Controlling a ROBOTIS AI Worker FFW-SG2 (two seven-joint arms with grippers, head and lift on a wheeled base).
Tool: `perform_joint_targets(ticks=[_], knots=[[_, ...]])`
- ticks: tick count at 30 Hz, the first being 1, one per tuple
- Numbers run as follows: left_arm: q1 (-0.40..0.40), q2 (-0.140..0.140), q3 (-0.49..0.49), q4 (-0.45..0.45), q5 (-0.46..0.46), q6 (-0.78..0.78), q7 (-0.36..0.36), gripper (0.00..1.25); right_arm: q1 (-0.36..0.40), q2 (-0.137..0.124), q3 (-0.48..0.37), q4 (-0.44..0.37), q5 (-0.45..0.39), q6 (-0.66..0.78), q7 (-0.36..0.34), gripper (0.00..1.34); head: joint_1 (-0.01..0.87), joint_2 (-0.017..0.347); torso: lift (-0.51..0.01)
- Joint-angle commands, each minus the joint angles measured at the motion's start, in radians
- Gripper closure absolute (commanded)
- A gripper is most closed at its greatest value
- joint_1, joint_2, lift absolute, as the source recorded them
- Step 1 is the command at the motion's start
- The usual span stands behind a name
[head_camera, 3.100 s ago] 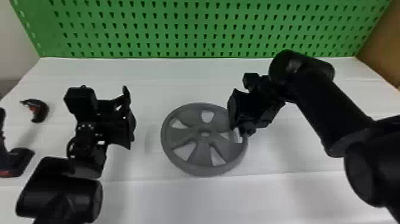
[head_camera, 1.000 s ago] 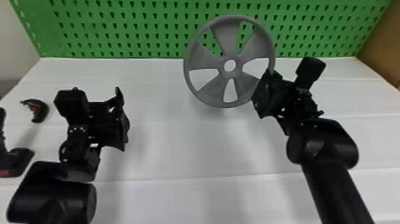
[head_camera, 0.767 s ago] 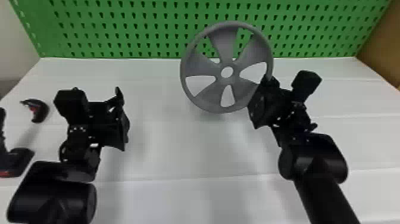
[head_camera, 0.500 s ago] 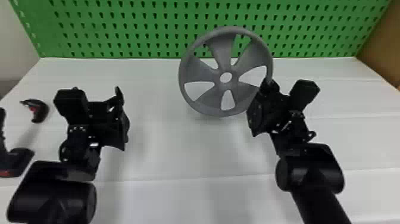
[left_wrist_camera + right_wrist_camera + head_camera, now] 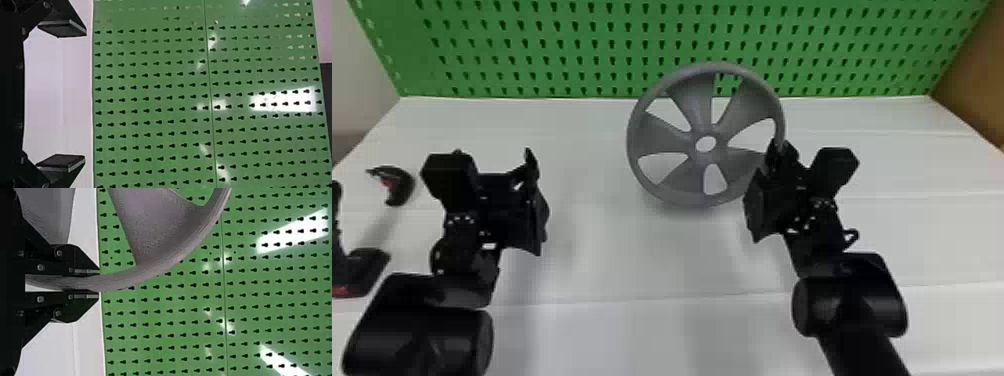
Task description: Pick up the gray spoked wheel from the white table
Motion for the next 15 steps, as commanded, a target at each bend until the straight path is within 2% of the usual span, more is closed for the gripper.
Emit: perform_joint_targets(ticks=[1, 15], knots=[[0.003, 0.000, 0.002, 0.000, 0.010, 0.000, 0.000, 0.15, 0.001, 0.001, 0.000, 0.000, 0.020, 0.000, 0.000, 1.09, 0.765, 0.002, -0.096], [0.006, 0.000, 0.002, 0.000, 0.034, -0.003, 0.000, 0.15, -0.001, 0.001, 0.001, -0.003, 0.050, 0.002, 0.000, 1.09, 0.765, 0.002, -0.096]])
